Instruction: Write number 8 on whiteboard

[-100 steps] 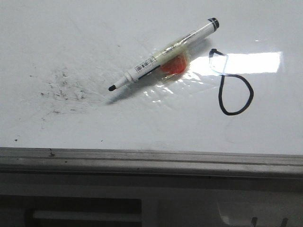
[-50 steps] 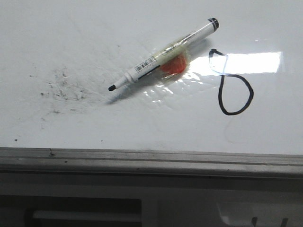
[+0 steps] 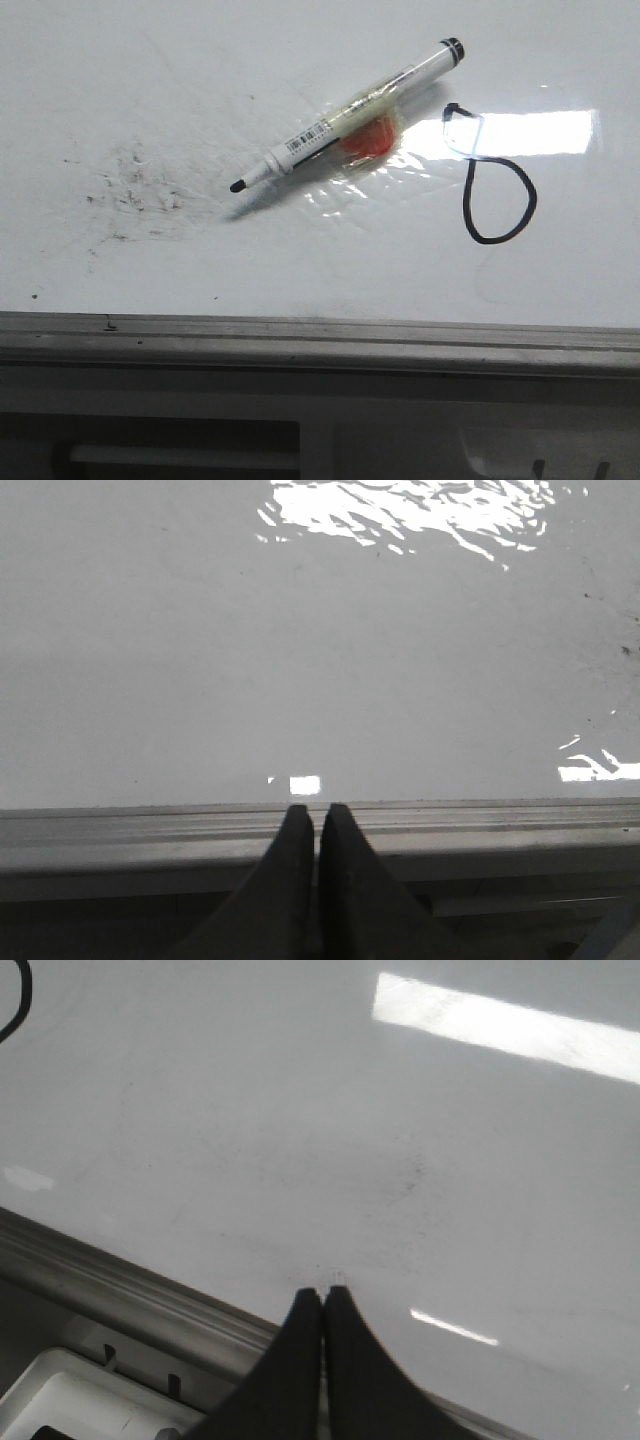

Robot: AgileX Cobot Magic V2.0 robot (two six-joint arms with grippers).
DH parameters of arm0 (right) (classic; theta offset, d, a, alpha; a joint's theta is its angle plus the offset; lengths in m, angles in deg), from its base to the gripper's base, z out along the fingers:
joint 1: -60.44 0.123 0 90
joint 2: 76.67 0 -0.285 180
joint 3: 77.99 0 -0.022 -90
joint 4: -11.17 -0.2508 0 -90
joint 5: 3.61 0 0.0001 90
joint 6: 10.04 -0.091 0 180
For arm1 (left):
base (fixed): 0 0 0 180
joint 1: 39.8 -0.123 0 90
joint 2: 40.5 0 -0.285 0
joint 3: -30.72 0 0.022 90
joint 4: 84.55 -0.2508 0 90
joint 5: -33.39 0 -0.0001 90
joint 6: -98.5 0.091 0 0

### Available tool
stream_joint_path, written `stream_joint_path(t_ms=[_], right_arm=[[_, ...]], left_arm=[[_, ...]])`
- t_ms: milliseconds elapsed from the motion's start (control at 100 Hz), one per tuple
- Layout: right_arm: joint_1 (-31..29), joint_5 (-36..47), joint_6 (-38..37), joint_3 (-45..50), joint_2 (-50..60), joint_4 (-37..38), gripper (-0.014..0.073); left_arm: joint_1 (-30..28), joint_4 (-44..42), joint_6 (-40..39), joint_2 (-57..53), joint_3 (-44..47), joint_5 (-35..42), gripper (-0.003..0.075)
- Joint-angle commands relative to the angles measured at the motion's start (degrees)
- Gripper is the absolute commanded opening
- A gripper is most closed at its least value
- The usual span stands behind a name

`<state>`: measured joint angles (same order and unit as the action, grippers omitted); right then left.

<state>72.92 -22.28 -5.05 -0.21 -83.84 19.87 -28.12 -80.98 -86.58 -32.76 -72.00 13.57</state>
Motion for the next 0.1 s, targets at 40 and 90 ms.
stream_joint_path(t_ms=[40, 90], right_arm=[[-0.5, 1.3, 0.0, 0.7, 1.2, 0.7, -0.0063], [-0.5, 1.3, 0.0, 0.7, 1.2, 0.7, -0.0063]], left_arm=[[-0.2, 0.2, -0.5, -1.7, 1.8, 2.0, -0.002], [-0.2, 0.2, -0.5, -1.7, 1.8, 2.0, -0.002]])
